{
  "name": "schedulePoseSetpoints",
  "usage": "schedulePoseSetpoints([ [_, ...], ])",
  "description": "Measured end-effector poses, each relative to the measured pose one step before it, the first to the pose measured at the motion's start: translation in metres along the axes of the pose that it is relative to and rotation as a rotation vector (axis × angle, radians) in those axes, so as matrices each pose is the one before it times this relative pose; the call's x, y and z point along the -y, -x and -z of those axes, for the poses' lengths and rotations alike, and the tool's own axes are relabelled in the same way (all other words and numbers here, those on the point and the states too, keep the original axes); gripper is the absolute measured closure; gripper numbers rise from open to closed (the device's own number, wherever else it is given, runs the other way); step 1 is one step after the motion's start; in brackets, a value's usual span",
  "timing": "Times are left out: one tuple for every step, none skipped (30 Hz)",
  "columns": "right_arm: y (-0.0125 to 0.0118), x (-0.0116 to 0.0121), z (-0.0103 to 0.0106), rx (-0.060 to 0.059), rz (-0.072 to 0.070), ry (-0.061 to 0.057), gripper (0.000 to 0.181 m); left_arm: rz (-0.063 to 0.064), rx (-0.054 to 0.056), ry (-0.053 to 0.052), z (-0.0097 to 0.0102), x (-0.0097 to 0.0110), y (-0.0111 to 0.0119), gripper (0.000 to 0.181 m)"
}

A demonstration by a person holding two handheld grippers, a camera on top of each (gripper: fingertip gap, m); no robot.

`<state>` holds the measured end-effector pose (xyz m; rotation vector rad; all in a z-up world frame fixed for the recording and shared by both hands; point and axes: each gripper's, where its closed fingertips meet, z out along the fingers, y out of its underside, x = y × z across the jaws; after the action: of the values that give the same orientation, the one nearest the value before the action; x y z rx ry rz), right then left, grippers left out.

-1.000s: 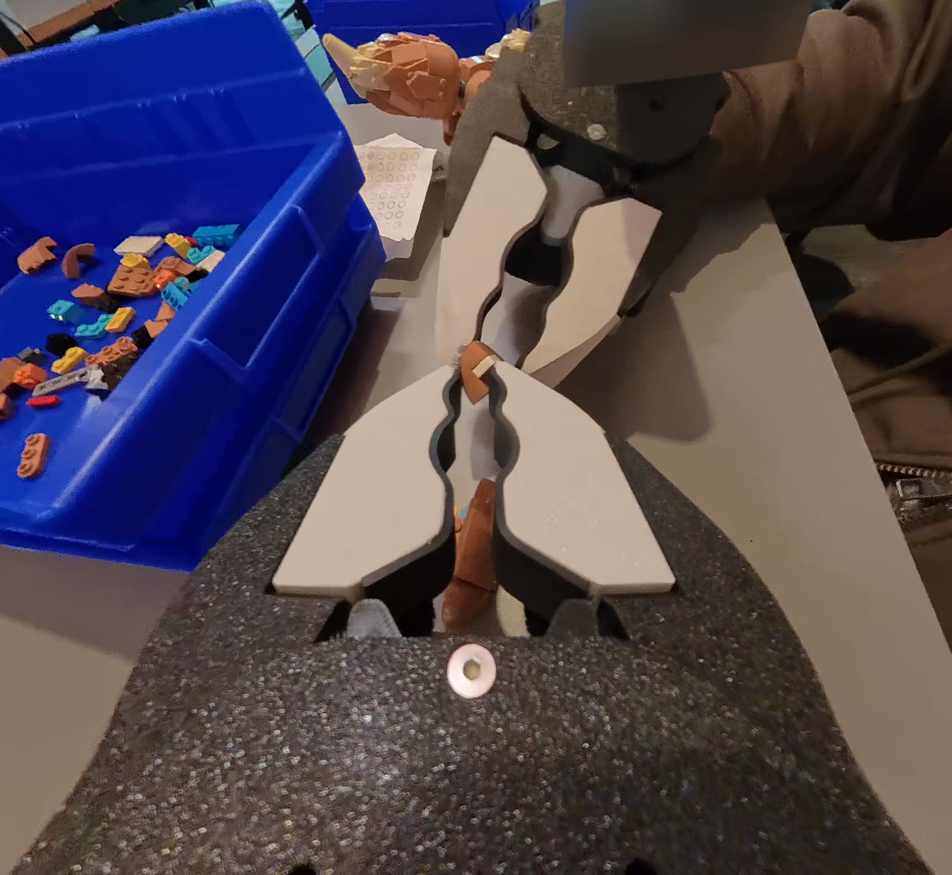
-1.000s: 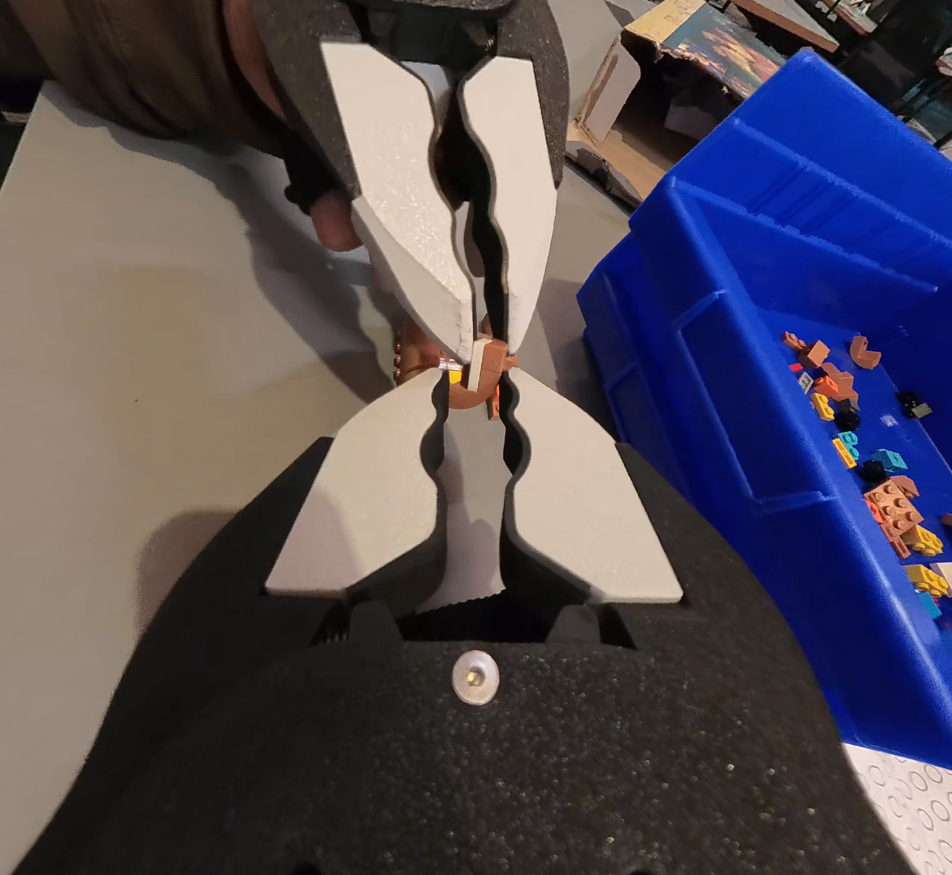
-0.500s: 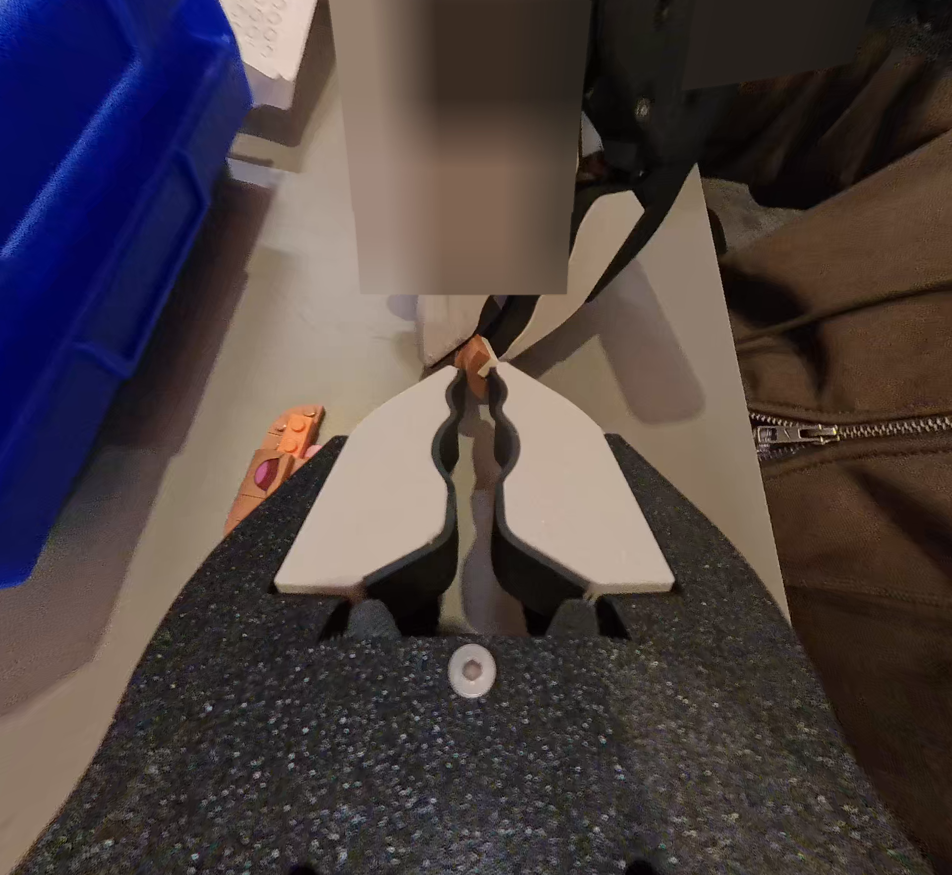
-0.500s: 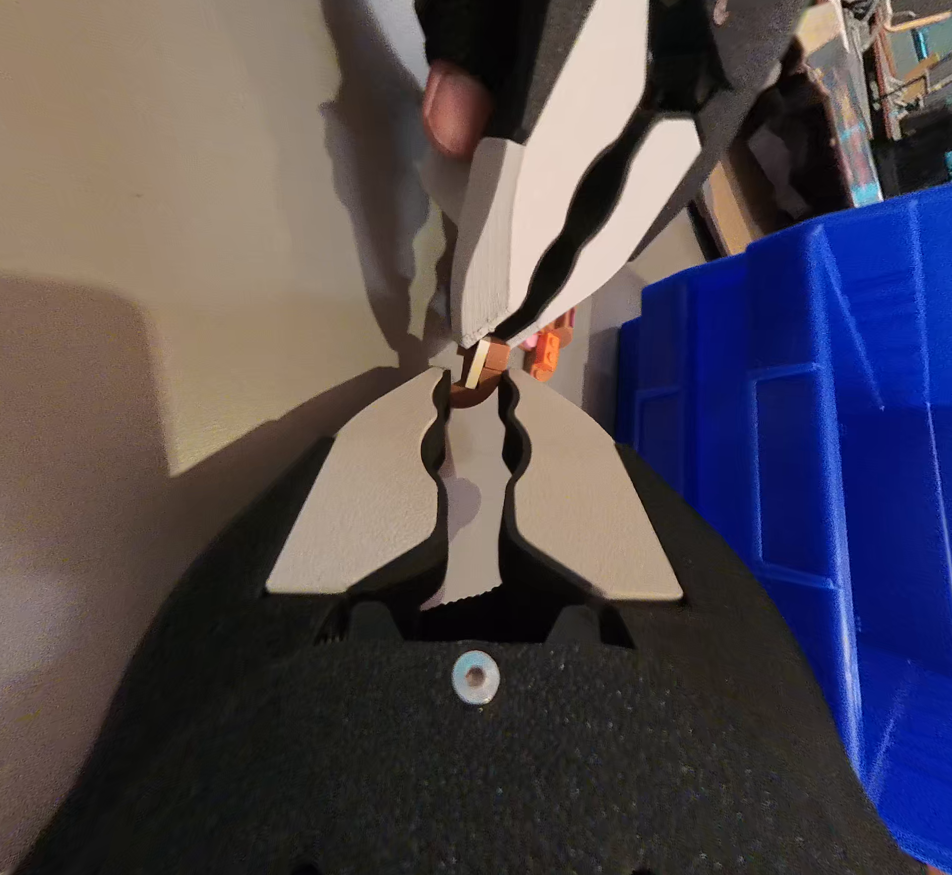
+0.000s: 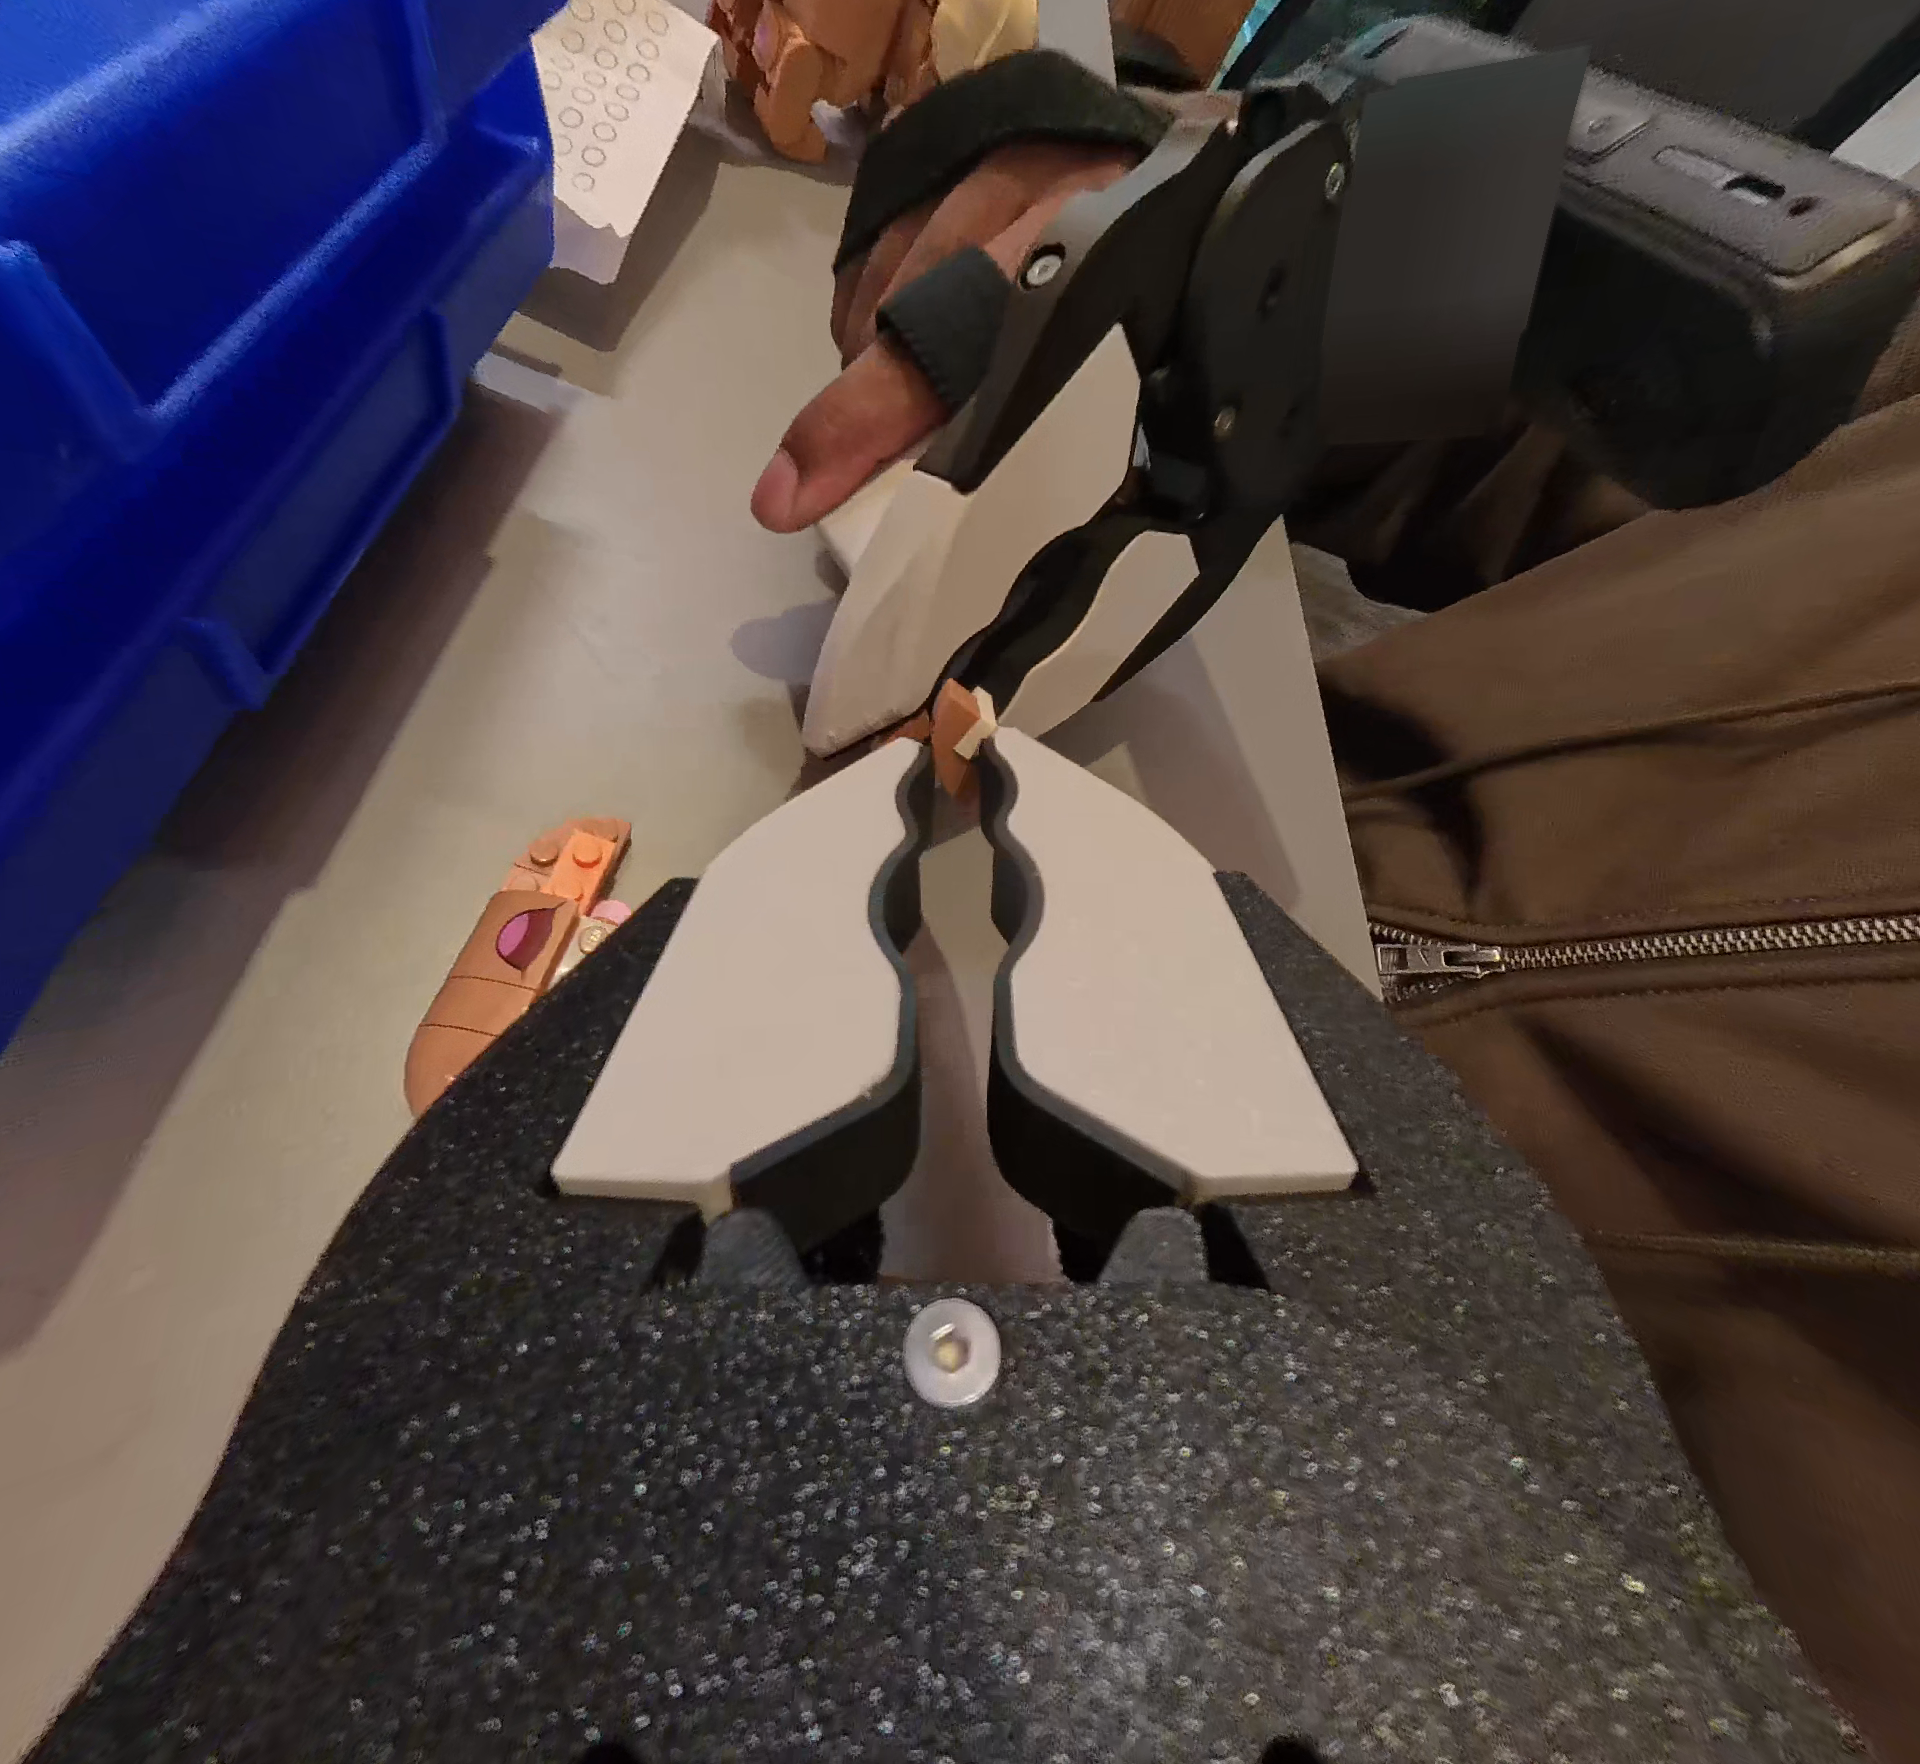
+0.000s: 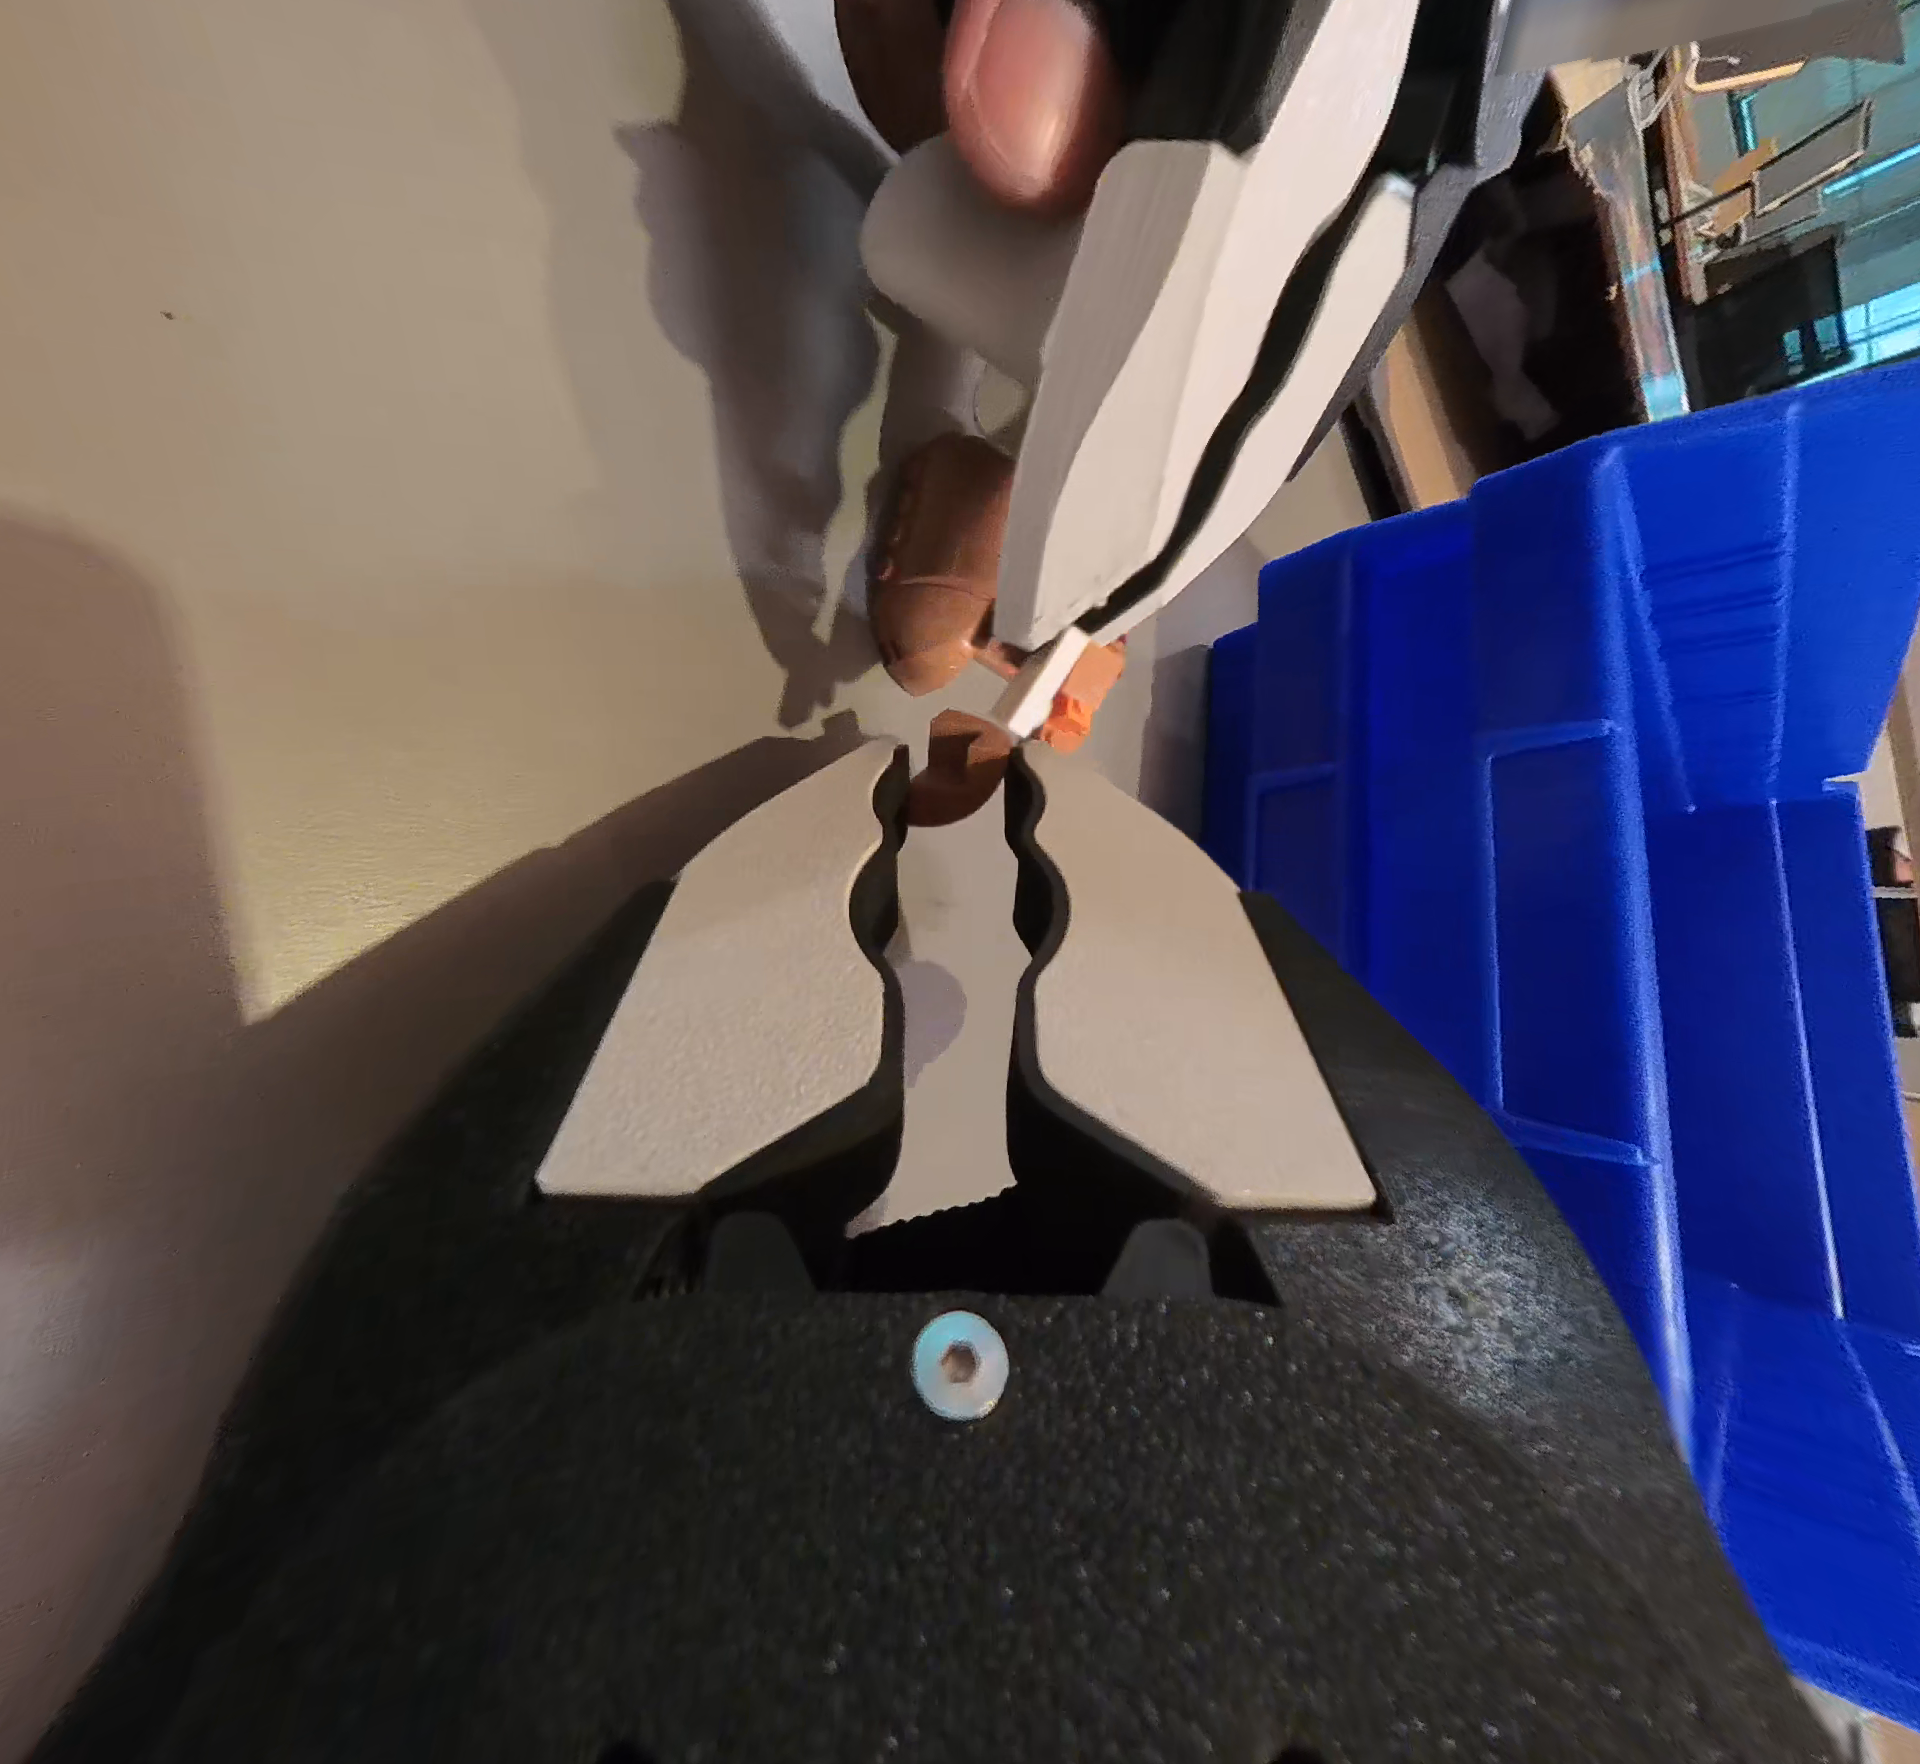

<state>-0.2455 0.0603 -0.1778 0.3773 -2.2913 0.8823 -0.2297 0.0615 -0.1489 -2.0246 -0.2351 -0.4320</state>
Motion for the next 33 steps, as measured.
schedulePoseSetpoints([
  [-0.00127,0.00093,0.00062,-0.0027,-0.0110,-0.0092,0.164,0.0004,0.0038,-0.0204,0.00232,0.00308,0.00080,0.173],
  [-0.00292,0.00195,0.00176,-0.0121,-0.0085,-0.0130,0.164,-0.0033,0.0038,-0.0255,0.00280,0.00418,0.00065,0.173],
  [-0.00474,0.00318,0.00285,-0.0210,-0.0072,-0.0185,0.164,-0.0048,0.0007,-0.0310,0.00322,0.00536,-0.00014,0.173],
  [-0.00744,0.00435,0.00385,-0.0357,-0.0076,-0.0238,0.164,-0.0036,0.0028,-0.0368,0.00343,0.00650,0.00008,0.173],
  [-0.01054,0.00545,0.00472,-0.0518,-0.0105,-0.0305,0.164,-0.0019,0.0033,-0.0381,0.00331,0.00697,0.00025,0.173],
  [-0.01240,0.00547,0.00466,-0.0576,-0.0171,-0.0312,0.164,-0.0018,0.0064,-0.0392,0.00325,0.00724,0.00080,0.173],
  [-0.01475,0.00367,0.00372,-0.0630,-0.0244,-0.0211,0.164,-0.0027,0.0046,-0.0397,0.00295,0.00732,0.00055,0.173],
  [-0.01826,0.00111,0.00229,-0.0787,-0.0302,-0.0067,0.164,-0.0001,0.0028,-0.0405,0.00286,0.00707,0.00039,0.173],
  [-0.02139,-0.00196,-0.00012,-0.0927,-0.0365,0.0125,0.164,0.0030,0.0035,-0.0343,0.00245,0.00590,0.00090,0.173],
  [-0.02119,-0.00573,-0.00337,-0.0871,-0.0428,0.0378,0.164,0.0055,0.0096,-0.0271,0.00203,0.00437,0.00201,0.173],
  [-0.01424,-0.00835,-0.00690,-0.0446,-0.0454,0.0594,0.164,0.0072,0.0096,-0.0218,0.00175,0.00320,0.00240,0.173],
  [-0.00651,-0.00734,-0.00764,-0.0046,-0.0407,0.0582,0.157,0.0087,0.0056,-0.0173,0.00165,0.00216,0.00192,0.173],
  [-0.00048,-0.00411,-0.00594,0.0174,-0.0290,0.0375,0.144,0.0102,0.0054,-0.0135,0.00159,0.00163,0.00175,0.173],
  [0.00443,-0.00084,-0.00255,0.0330,-0.0079,0.0146,0.139,0.0074,0.0074,-0.0126,0.00156,0.00146,0.00171,0.173],
  [0.00604,0.00189,0.00083,0.0250,0.0145,-0.0093,0.139,0.0007,0.0069,-0.0076,0.00158,0.00120,0.00111,0.173],
  [0.00588,0.00334,0.00283,0.0132,0.0297,-0.0215,0.139,-0.0075,0.0099,-0.0039,0.00111,0.00092,0.00111,0.173],
  [0.00714,0.00470,0.00382,0.0213,0.0293,-0.0283,0.139,-0.0126,0.0104,-0.0025,0.00077,0.00075,0.00068,0.173],
  [0.00899,0.00671,0.00420,0.0379,0.0175,-0.0395,0.140,-0.0152,0.0100,-0.0003,0.00008,0.00053,0.00044,0.173],
  [0.00959,0.00841,0.00417,0.0464,0.0037,-0.0498,0.143,-0.0194,0.0095,0.0046,-0.00063,-0.00033,-0.00002,0.173],
  [0.00861,0.00904,0.00346,0.0449,-0.0063,-0.0510,0.146,-0.0239,0.0078,0.0102,-0.00116,-0.00129,-0.00071,0.173],
  [0.00628,0.00753,0.00210,0.0337,-0.0116,-0.0390,0.151,-0.0277,0.0102,0.0149,-0.00144,-0.00188,-0.00067,0.173],
  [0.00372,0.00507,0.00092,0.0204,-0.0115,-0.0231,0.154,-0.0320,0.0085,0.0166,-0.00156,-0.00218,-0.00117,0.173],
  [0.00148,0.00211,0.00007,0.0073,-0.0090,-0.0071,0.157,-0.0308,0.0026,0.0140,-0.00153,-0.00164,-0.00183,0.173],
  [0.00092,-0.00018,-0.00025,0.0048,-0.0048,0.0033,0.160,-0.0254,0.0009,0.0084,-0.00117,-0.00078,-0.00198,0.173],
  [0.00124,-0.00123,-0.00019,0.0070,-0.0004,0.0046,0.164,-0.0204,-0.0021,0.0067,-0.00097,-0.00044,-0.00189,0.173],
  [0.00188,-0.00156,-0.00002,0.0100,0.0025,0.0042,0.167,-0.0147,-0.0038,0.0040,-0.00085,-0.00014,-0.00174,0.173],
  [0.00204,-0.00150,-0.00011,0.0106,0.0034,0.0039,0.171,-0.0104,-0.0055,0.0022,-0.00056,-0.00005,-0.00170,0.173],
  [0.00149,-0.00040,0.00014,0.0065,0.0038,-0.0013,0.175,-0.0080,-0.0043,0.0054,-0.00053,-0.00075,-0.00125,0.173],
  [0.00132,0.00036,0.00040,0.0052,0.0040,-0.0043,0.175,-0.0071,-0.0053,0.0047,-0.00009,-0.00058,-0.00112,0.173],
  [0.00110,0.00011,0.00028,0.0050,0.0036,-0.0019,0.175,-0.0041,-0.0058,0.0035,0.00017,-0.00051,-0.00087,0.173],
  [0.00090,0.00045,0.00028,0.0063,-0.0008,-0.0025,0.176,-0.0025,-0.0076,0.0012,0.00027,-0.00033,-0.00097,0.173],
  [0.00061,0.00082,0.00034,0.0055,-0.0056,-0.0064,0.176,-0.0015,-0.0074,-0.0046,0.00037,0.00044,-0.00092,0.173],
  [0.00010,0.00127,0.00052,0.0032,-0.0101,-0.0099,0.176,0.0004,-0.0060,-0.0091,0.00026,0.00110,-0.00088,0.173],
])
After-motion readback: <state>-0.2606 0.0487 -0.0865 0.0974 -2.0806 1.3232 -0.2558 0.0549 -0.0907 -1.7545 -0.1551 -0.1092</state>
